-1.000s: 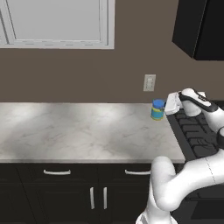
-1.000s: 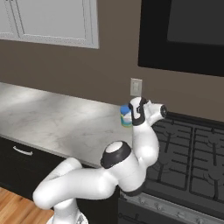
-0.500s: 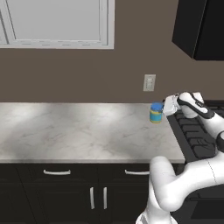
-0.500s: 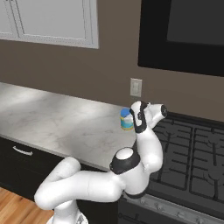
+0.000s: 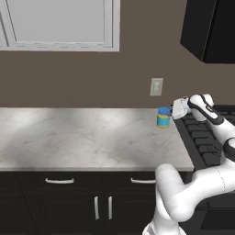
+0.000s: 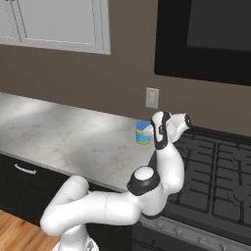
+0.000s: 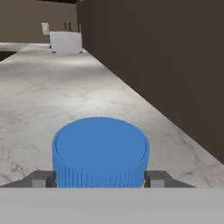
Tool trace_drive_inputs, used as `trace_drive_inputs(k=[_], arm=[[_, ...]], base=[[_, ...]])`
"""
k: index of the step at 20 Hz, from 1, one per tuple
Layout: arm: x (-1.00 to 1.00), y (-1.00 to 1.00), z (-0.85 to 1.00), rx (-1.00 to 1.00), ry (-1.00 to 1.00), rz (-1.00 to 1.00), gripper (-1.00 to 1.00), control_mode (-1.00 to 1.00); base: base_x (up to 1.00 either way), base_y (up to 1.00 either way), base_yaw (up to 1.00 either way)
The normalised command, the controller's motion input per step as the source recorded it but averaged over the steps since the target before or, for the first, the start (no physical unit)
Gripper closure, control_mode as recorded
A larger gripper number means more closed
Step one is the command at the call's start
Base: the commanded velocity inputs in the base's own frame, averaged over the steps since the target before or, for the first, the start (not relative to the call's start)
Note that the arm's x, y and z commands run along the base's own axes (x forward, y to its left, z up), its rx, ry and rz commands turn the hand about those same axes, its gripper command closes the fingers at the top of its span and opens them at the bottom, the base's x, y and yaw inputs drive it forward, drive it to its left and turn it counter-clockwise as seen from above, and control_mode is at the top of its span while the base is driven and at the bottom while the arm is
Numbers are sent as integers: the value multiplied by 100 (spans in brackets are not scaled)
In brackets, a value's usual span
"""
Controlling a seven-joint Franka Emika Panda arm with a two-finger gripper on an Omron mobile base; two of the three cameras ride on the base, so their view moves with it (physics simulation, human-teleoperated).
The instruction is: Collect the turmeric, mayonnaise, and shaker from the cabinet and place them next to the stove.
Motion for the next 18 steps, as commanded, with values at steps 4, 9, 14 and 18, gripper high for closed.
trace_drive_inputs(k=[4, 9, 14, 18], arm=[[-9, -10, -27, 1, -9, 4, -100, -100], [-51, -1, -20, 0, -8, 5, -100, -100], [-59, 3, -9, 0, -9, 5, -100, -100], [-37, 17, 5, 0, -11, 0, -100, -100]], base=[[0, 0, 0], [0, 0, 0], [0, 0, 0], [0, 0, 0]])
